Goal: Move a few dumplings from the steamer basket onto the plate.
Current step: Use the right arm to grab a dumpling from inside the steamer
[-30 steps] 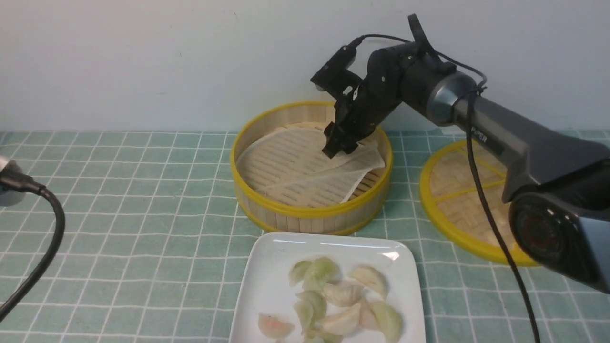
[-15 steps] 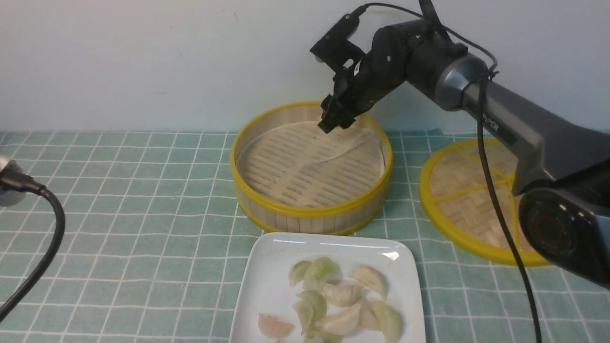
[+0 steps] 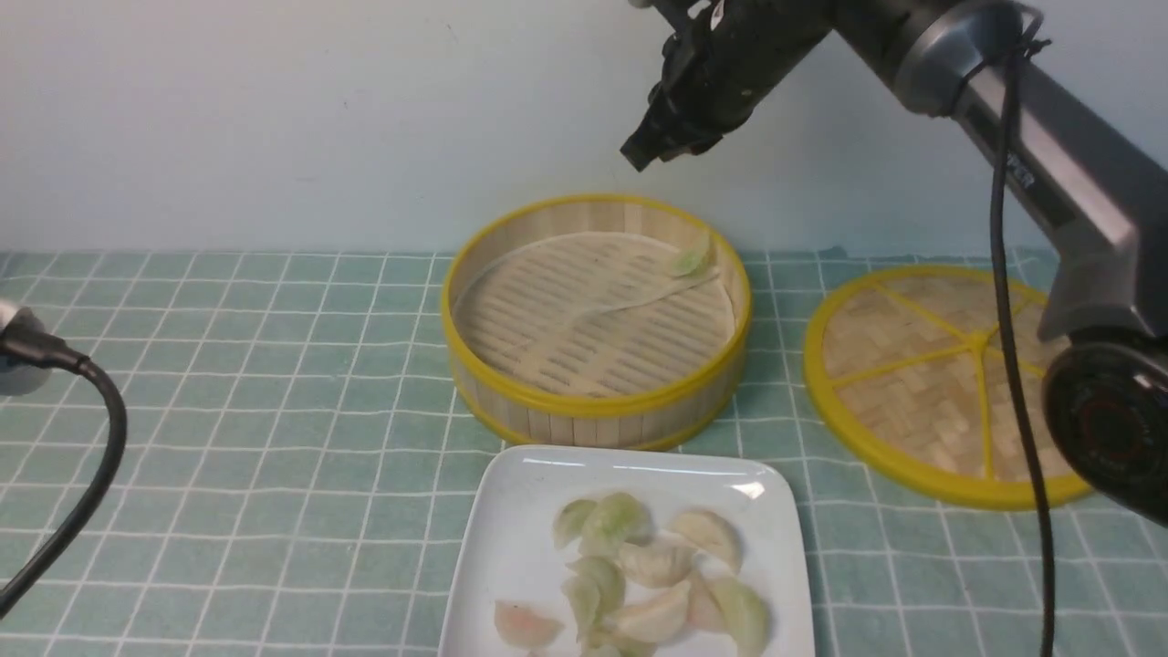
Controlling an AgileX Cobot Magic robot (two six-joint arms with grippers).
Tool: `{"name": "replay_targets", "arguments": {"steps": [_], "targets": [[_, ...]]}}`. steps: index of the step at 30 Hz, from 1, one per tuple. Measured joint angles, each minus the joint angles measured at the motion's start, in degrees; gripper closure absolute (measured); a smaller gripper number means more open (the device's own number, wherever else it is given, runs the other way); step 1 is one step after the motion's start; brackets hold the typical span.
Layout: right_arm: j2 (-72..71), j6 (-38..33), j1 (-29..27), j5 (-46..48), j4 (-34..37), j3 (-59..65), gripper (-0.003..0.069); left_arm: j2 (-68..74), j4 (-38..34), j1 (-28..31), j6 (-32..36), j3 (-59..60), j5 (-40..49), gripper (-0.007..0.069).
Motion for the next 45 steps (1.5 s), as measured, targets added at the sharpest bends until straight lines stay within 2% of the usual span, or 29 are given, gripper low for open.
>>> {"name": "replay_targets", "arguments": {"steps": [6,9,11,15,16,17,20,28,45], "targets": [[4.27,2.42,0.0,-0.01,-0.06,0.35,0.0643,0.0,0.0,0.0,0.0,0.0,0.0,0.0631],[7.49,6.25,-0.2,0.01,-0.32,0.56,0.0566,0.0,0.0,0.0,0.0,0.0,0.0,0.0631],[9.11,11.29,-1.14,0.06,-0.26,0.87,0.0471,0.0,0.0,0.0,0.0,0.0,0.0,0.0631],[9.79,19.7,-3.43,0.06,0.13,0.87,0.0328,0.0,0.0,0.0,0.0,0.0,0.0,0.0631],[9.79,20.08,-3.43,0.06,0.19,0.87,0.0328,0.0,0.0,0.0,0.0,0.0,0.0,0.0631],[9.79,22.33,-4.26,-0.15,0.5,0.87,0.0293,0.0,0.0,0.0,0.0,0.0,0.0,0.0631],[9.79,25.05,-4.98,-1.28,2.45,0.87,0.0249,0.0,0.0,0.0,0.0,0.0,0.0,0.0631],[9.84,23.53,-5.75,-2.23,7.88,0.87,0.0237,0.0,0.05,0.0,0.0,0.0,0.0,0.0631],[13.11,23.42,-5.65,-7.6,8.98,0.87,0.0237,0.0,0.05,0.0,0.0,0.0,0.0,0.0631]]}}
